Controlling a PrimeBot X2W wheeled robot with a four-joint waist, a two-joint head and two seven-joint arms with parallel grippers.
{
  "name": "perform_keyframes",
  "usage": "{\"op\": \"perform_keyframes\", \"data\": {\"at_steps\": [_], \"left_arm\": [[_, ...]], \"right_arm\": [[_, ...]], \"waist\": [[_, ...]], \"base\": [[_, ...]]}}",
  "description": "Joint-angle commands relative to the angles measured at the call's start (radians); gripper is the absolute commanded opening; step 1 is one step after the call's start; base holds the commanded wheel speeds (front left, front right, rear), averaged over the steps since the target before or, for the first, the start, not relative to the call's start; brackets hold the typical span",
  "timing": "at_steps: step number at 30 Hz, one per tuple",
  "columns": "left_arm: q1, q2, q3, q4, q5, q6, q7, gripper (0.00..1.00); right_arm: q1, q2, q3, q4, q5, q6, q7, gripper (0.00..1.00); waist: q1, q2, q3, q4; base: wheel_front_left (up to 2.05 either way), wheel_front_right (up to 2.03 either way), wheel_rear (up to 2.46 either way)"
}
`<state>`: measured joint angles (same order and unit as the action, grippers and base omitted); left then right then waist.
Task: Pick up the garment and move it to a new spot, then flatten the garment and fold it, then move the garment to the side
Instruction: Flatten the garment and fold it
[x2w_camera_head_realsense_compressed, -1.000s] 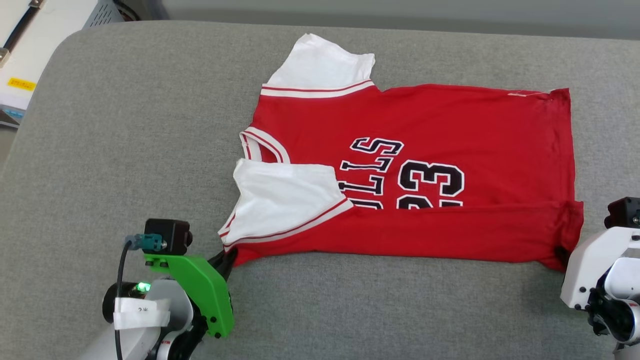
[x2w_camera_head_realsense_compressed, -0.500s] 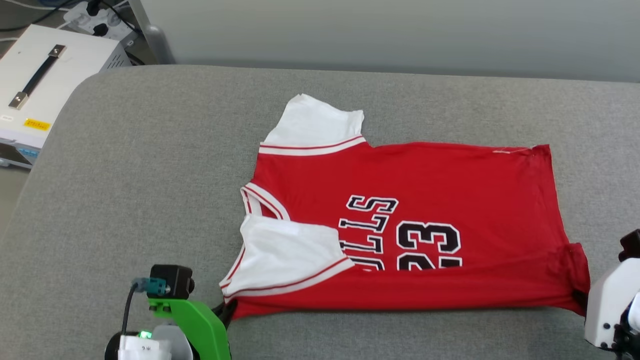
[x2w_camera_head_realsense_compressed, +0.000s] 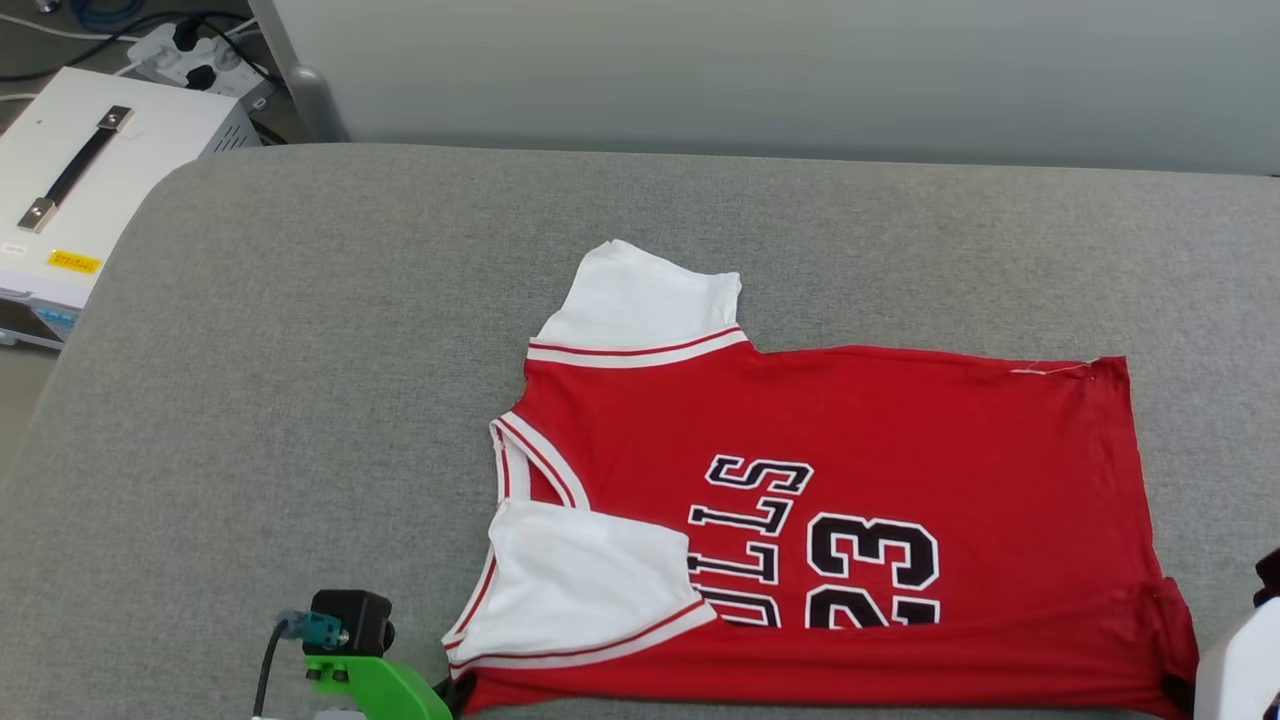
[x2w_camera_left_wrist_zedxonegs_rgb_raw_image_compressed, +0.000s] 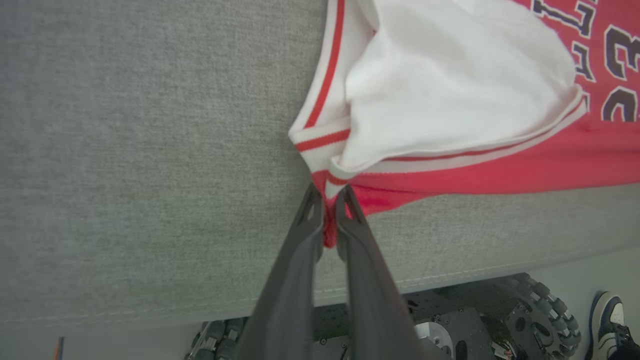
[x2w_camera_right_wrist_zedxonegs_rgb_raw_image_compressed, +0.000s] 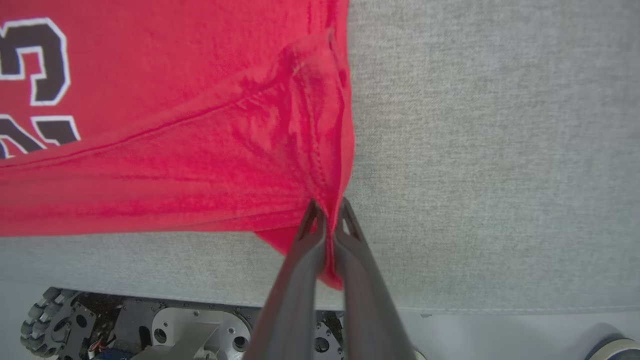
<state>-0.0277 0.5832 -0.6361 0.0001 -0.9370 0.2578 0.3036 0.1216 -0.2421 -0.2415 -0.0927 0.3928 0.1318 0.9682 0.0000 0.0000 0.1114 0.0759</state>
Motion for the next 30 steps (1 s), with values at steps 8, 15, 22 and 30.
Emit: {"op": "perform_keyframes", "data": {"at_steps": [8,15,22,30], "left_arm": [[-0.043,-0.008,-0.011,0.067,0.016,-0.015,-0.009,1.00],[-0.067,-0.004,0.002,0.070,0.050,-0.011,-0.064,1.00],[-0.128,-0.007,0.056,-0.003,0.110,-0.025,-0.220,1.00],[-0.170,-0.042,0.100,-0.038,0.211,-0.040,-0.476,1.00]], "right_arm": [[-0.026,-0.004,0.031,0.054,-0.015,-0.001,-0.065,1.00],[-0.044,-0.036,0.045,0.050,-0.011,-0.001,-0.146,1.00],[-0.086,-0.033,0.051,-0.030,0.000,-0.001,-0.295,1.00],[-0.123,-0.024,0.084,-0.088,-0.003,-0.001,-0.557,1.00]], "waist": [[0.0000,0.0000,0.019,-0.005],[0.0000,0.0000,-0.017,-0.001],[0.0000,0.0000,-0.053,-0.008],[0.0000,0.0000,-0.063,-0.022]], "base": [[0.00,0.00,0.00],[0.00,0.00,0.00],[0.00,0.00,0.00],[0.00,0.00,0.00]]}}
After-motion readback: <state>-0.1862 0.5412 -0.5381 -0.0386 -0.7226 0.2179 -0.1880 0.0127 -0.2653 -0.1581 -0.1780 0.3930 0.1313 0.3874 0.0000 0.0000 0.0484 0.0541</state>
